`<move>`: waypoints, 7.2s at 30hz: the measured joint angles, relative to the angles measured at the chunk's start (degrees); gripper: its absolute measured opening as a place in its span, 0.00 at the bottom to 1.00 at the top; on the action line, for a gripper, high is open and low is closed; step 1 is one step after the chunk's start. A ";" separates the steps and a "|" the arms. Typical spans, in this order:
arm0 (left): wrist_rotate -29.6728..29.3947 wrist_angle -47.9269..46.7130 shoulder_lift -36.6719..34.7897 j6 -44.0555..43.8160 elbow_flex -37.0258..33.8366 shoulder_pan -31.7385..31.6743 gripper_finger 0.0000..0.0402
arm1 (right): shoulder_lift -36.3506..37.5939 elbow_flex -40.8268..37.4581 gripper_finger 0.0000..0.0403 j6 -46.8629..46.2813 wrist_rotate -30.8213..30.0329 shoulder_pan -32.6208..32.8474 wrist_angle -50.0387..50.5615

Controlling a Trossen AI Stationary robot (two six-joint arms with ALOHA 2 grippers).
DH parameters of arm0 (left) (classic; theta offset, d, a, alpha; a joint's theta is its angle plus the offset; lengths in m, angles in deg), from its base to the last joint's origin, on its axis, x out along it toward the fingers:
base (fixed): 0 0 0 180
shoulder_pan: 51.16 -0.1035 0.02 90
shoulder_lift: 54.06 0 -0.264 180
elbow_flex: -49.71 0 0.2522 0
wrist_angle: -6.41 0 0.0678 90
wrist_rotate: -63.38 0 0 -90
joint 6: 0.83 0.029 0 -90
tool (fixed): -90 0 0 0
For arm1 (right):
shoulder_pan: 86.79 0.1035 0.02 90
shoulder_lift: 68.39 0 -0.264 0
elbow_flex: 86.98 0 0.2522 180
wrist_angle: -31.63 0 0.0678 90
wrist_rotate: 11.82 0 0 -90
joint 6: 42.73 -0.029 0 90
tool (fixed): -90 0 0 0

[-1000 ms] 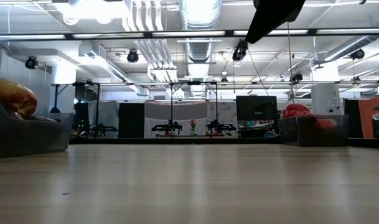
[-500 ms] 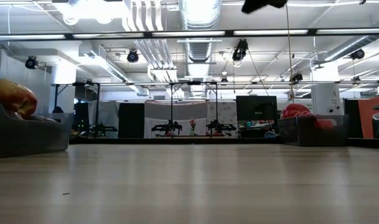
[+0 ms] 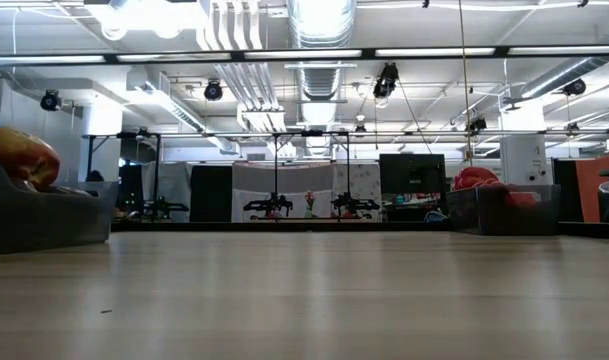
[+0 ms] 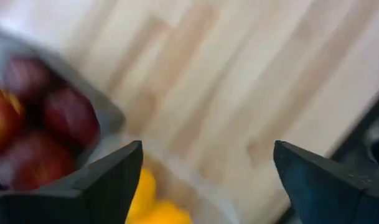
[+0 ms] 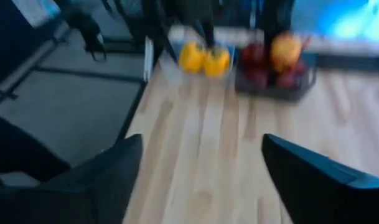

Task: Sort produce into baskets
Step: Return to Home Position

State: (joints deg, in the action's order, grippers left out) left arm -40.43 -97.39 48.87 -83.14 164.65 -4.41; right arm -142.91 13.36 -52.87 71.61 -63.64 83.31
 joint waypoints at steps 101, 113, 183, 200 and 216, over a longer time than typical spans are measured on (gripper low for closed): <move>15.08 91.03 -99.76 78.19 -100.56 -48.20 0.02 | 59.08 -85.93 0.06 -6.09 -0.91 -20.63 -47.17; 16.72 91.27 -92.23 79.61 -100.58 -48.05 0.02 | 59.33 -85.95 0.06 -0.73 -5.01 -20.65 -46.01; 16.79 91.11 -96.16 81.77 -99.25 -48.35 0.02 | 67.97 -85.97 0.06 0.15 2.06 -23.95 -39.70; 16.79 91.41 -95.88 81.77 -99.08 -48.35 0.02 | 67.96 -85.97 0.06 0.21 2.06 -23.95 -39.72; 16.79 91.36 -95.88 81.77 -99.05 -48.35 0.02 | 67.96 -85.99 0.06 0.10 2.04 -23.94 -39.74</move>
State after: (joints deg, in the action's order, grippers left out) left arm -23.64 -6.04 -47.01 -1.37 65.60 -52.76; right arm -74.95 -72.63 -52.77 73.65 -87.58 43.57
